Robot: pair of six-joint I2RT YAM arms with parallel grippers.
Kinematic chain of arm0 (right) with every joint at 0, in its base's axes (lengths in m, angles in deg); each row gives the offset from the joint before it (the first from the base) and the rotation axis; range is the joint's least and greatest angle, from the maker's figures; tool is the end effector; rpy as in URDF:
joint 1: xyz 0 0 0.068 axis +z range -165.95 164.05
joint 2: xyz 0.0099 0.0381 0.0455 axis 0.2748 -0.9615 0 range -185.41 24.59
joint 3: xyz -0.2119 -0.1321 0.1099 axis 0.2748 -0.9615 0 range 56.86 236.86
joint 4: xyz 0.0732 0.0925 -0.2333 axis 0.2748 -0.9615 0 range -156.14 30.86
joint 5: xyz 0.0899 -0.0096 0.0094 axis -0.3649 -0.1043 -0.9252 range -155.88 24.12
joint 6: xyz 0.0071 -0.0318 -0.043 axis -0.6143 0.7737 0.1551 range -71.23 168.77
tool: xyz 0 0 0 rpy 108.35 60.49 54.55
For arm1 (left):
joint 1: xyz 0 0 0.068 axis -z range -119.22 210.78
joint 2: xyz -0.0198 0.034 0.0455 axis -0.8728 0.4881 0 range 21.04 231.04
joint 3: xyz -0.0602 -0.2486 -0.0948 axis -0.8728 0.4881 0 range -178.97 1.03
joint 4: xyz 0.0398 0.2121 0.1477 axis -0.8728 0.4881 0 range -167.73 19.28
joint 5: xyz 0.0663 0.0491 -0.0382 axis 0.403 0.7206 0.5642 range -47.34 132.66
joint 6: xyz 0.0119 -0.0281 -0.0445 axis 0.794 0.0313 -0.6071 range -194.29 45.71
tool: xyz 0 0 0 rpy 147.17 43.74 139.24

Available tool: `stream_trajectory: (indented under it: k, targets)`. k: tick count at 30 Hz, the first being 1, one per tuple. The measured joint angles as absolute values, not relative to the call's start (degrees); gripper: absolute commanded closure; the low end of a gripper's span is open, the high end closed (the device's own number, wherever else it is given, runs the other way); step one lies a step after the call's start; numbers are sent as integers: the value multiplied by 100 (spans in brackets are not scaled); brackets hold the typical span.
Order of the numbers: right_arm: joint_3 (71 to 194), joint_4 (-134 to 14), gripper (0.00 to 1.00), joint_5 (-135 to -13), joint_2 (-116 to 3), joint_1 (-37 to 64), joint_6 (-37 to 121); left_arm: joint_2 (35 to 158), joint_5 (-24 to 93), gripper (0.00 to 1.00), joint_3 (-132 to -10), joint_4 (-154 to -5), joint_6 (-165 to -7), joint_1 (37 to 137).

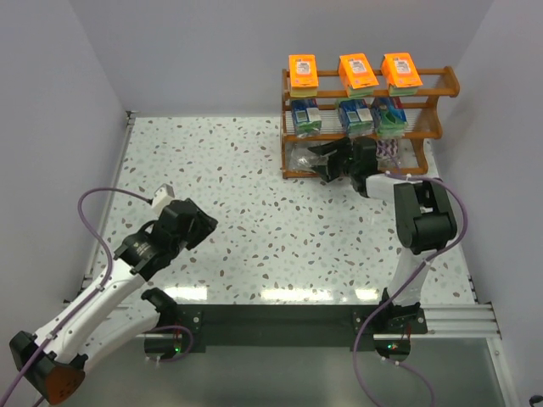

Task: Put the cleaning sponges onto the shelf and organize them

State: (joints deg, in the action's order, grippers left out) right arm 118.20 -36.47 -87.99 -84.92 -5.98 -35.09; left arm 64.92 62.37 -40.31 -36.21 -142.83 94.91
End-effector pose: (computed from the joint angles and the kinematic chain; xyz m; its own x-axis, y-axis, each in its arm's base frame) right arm 0.4043 0.0847 0.1738 -0.5375 0.8408 0.0645 0.3686 0.1654 0.9148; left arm 0.1346 -0.0767 0.2708 -0.5155 -0.7091 -0.4812 -0.4158 0.6980 -0.5830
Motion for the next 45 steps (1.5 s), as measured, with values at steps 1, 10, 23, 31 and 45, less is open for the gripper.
stream_trajectory:
  k: [1, 10, 23, 31, 45]
  targets:
    - [11789, -3668, 31, -8808, -8464, -598, -3513, 6470, 6237, 43, -4031, -3616, -14283, 9491]
    - [11448, -3819, 26, -8897, -7730, -600, -3257, 6339, 6239, 35, -4018, -3610, -14283, 9491]
    - [10500, -5163, 3, -9136, -6534, -615, -2304, 6501, 6077, 0, -3883, -3734, -13972, 9491]
    - [9632, -6484, 2, -9426, -4412, -622, -807, 6918, 6064, 0, -4624, -3761, -12833, 9491]
    - [8522, -9502, 2, -9193, -1819, -622, 815, 7170, 6092, 0, -6350, -3984, -11376, 9491]
